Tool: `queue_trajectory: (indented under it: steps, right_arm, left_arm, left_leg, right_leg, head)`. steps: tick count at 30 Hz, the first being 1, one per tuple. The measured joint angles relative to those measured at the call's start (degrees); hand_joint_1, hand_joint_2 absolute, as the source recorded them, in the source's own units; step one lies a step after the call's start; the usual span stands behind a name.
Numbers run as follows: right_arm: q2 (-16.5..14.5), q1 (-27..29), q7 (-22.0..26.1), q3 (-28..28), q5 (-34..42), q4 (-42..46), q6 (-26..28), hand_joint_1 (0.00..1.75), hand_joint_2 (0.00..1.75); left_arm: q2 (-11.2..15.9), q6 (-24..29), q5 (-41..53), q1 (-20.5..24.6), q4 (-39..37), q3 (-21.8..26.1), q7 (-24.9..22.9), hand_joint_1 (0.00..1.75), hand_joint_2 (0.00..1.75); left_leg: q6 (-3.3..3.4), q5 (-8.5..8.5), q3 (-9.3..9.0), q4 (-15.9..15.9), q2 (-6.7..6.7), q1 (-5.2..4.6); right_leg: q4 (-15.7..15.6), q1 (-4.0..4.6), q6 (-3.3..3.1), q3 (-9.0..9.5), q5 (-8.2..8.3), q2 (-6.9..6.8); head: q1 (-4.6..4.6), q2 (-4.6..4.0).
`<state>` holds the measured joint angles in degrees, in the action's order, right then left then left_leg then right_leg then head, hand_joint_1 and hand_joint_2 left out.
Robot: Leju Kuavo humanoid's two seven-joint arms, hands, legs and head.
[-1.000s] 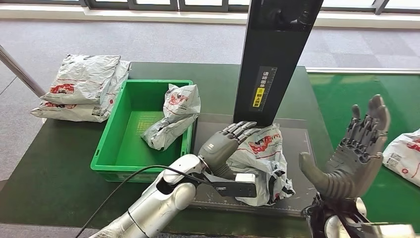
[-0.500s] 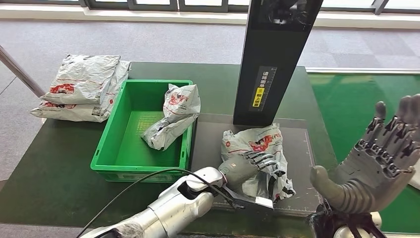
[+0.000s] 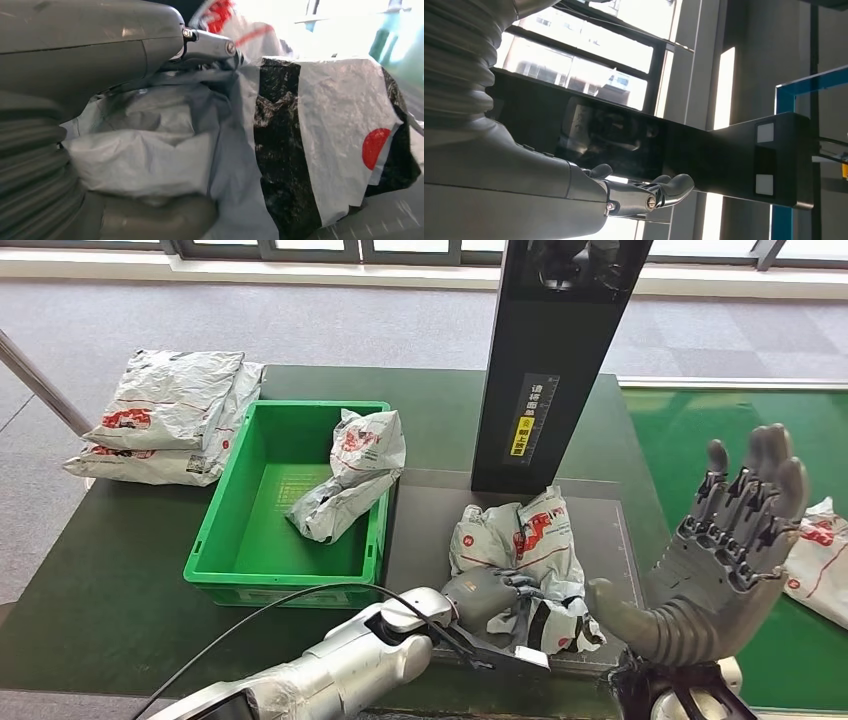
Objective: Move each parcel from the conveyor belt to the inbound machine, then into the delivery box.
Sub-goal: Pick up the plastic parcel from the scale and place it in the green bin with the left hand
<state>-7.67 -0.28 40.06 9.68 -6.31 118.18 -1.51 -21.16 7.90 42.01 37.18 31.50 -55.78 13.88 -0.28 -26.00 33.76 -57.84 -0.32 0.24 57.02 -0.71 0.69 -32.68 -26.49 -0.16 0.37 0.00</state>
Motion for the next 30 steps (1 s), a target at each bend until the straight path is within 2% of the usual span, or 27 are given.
queue_trajectory:
  steps: [12, 18, 21, 26, 28, 30]
  right_arm:
    - [0.0, 0.0, 0.0, 0.6, 0.4, -0.8, -0.5, 0.0, 1.75]
    - [0.0, 0.2, 0.0, 0.6, 1.3, -1.0, -2.6, 0.0, 1.75]
    - [0.0, 0.6, 0.0, 0.6, 1.9, -1.0, -3.5, 0.0, 1.75]
    - [-0.1, 1.2, 0.0, 0.6, 2.4, -1.1, -4.8, 0.0, 1.75]
    - [-0.2, 1.3, 0.0, 0.6, 2.7, -1.2, -5.3, 0.0, 1.75]
    - [-0.4, 1.2, 0.0, 0.6, 3.0, -1.5, -5.6, 0.0, 1.75]
  left_arm:
    - [0.0, 3.5, -0.6, 1.3, -2.3, 0.2, 1.3, 1.75, 1.75]
    - [0.6, 10.6, 7.3, -0.2, 0.7, 4.2, 1.4, 1.75, 1.75]
    - [1.7, 16.2, 13.0, -3.3, 9.0, 8.1, 1.1, 1.75, 1.75]
    - [4.5, 24.1, 18.2, -10.3, 30.2, 15.8, 2.6, 1.75, 1.75]
    - [5.0, 28.8, 18.2, -13.9, 39.3, 19.3, 8.4, 1.75, 1.75]
    - [4.1, 31.7, 16.4, -17.5, 48.4, 24.6, 17.1, 1.75, 1.75]
  left_leg:
    - [0.0, 0.0, -0.01, 0.0, 0.0, 0.0]
    - [0.0, 0.0, 0.0, 0.0, 0.0, 0.0]
    - [0.0, 0.0, 0.03, 0.0, 0.0, 0.0]
    - [-0.02, -0.03, 0.07, 0.0, 0.03, 0.0]
    - [-0.02, -0.03, 0.1, 0.0, 0.02, 0.02]
    - [-0.03, -0.03, 0.12, 0.0, 0.03, 0.05]
  right_leg:
    - [0.0, 0.0, 0.01, 0.0, 0.01, 0.01]
    - [0.0, 0.0, 0.01, -0.01, 0.01, 0.01]
    - [0.0, 0.0, 0.01, -0.03, 0.0, 0.01]
    - [0.0, 0.01, 0.0, -0.08, -0.02, 0.04]
    - [0.1, 0.03, -0.02, -0.12, -0.04, 0.04]
    - [0.1, 0.05, -0.04, -0.13, -0.06, 0.04]
  head:
    - [0.0, 0.01]
    - [0.01, 0.0]
    - [0.01, 0.0]
    - [-0.01, 0.01]
    - [-0.01, 0.0]
    - [0.02, 0.0]
